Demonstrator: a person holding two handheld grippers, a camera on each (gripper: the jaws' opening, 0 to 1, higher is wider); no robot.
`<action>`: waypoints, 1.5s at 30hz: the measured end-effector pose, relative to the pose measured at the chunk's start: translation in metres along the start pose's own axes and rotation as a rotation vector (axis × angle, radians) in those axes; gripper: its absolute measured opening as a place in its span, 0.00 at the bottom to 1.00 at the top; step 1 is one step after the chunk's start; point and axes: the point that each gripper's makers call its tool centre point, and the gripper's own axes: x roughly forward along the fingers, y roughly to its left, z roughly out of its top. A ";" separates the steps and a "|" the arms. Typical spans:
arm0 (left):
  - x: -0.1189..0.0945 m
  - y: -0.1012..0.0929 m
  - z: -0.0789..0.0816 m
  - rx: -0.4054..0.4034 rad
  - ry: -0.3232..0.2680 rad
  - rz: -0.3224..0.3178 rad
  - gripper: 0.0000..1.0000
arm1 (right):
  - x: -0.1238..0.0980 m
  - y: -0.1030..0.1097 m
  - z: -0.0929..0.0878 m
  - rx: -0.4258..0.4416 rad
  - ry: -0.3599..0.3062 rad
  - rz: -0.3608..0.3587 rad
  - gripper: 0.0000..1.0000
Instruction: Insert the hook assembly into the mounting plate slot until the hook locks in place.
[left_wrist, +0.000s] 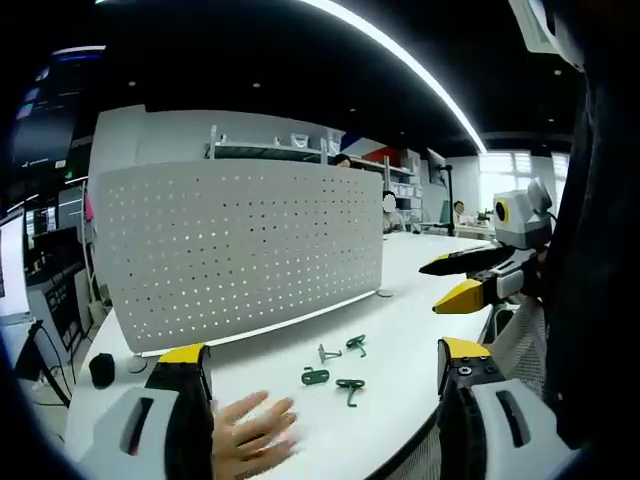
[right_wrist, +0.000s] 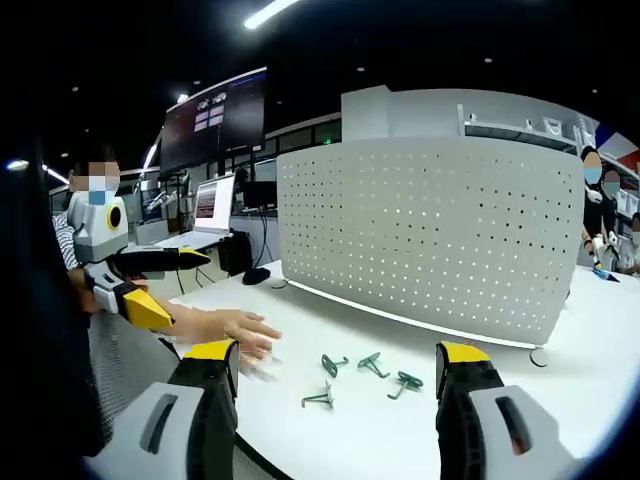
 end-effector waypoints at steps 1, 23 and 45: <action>0.000 0.000 0.000 -0.001 -0.001 0.001 0.96 | 0.001 0.000 0.000 0.001 0.002 0.001 0.80; 0.001 0.002 -0.002 0.009 -0.001 0.005 0.95 | 0.001 0.008 -0.002 -0.015 0.018 0.024 0.79; 0.000 0.000 -0.005 0.010 0.020 -0.002 0.94 | 0.003 0.006 -0.007 -0.013 0.030 0.028 0.79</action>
